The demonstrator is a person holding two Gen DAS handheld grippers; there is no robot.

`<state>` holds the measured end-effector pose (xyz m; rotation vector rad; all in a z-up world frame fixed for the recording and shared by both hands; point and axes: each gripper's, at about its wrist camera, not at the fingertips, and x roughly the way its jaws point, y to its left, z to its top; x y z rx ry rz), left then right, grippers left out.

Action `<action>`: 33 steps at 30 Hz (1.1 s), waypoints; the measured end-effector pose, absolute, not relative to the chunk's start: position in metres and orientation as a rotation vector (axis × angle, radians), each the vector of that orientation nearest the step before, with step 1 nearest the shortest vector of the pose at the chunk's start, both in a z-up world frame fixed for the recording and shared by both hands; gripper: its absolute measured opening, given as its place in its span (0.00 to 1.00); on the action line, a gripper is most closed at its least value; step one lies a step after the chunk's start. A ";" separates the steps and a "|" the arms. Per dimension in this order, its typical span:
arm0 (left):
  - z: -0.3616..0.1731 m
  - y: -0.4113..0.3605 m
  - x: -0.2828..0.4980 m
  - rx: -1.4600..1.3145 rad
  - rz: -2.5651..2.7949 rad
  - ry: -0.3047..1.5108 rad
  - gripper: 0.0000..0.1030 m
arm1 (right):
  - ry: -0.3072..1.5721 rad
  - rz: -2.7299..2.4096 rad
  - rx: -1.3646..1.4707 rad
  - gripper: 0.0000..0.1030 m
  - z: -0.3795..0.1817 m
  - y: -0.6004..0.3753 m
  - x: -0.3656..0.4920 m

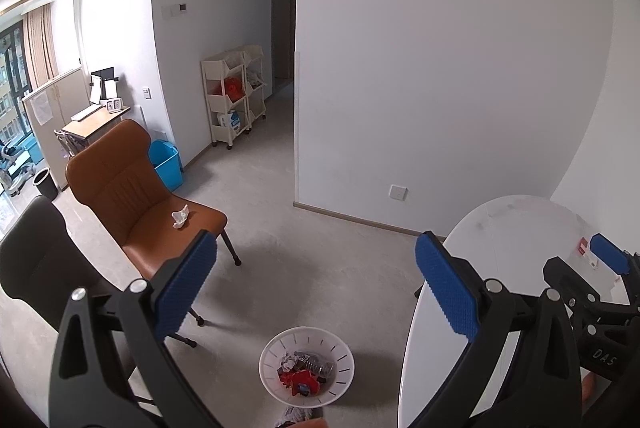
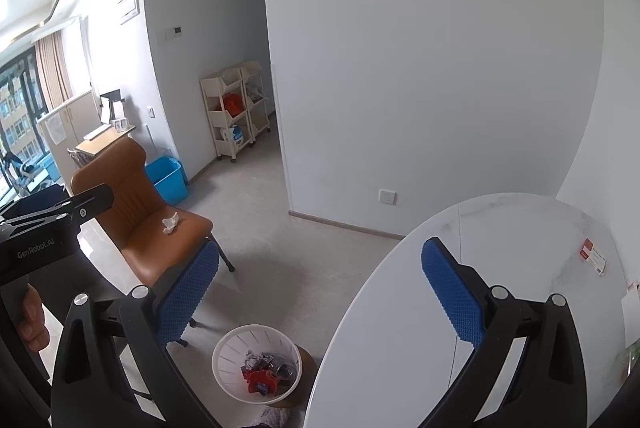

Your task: Collect trash

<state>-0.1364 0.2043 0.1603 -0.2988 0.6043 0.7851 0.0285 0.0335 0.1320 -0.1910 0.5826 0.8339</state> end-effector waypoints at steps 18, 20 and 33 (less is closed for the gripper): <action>0.155 0.202 -0.126 -0.274 0.773 0.617 0.92 | 0.597 0.811 -0.201 0.98 0.126 0.034 0.029; 0.154 0.202 -0.124 -0.271 0.770 0.619 0.92 | 0.598 0.810 -0.201 0.98 0.125 0.034 0.029; 0.153 0.202 -0.123 -0.272 0.768 0.621 0.92 | 0.599 0.810 -0.201 0.98 0.125 0.034 0.029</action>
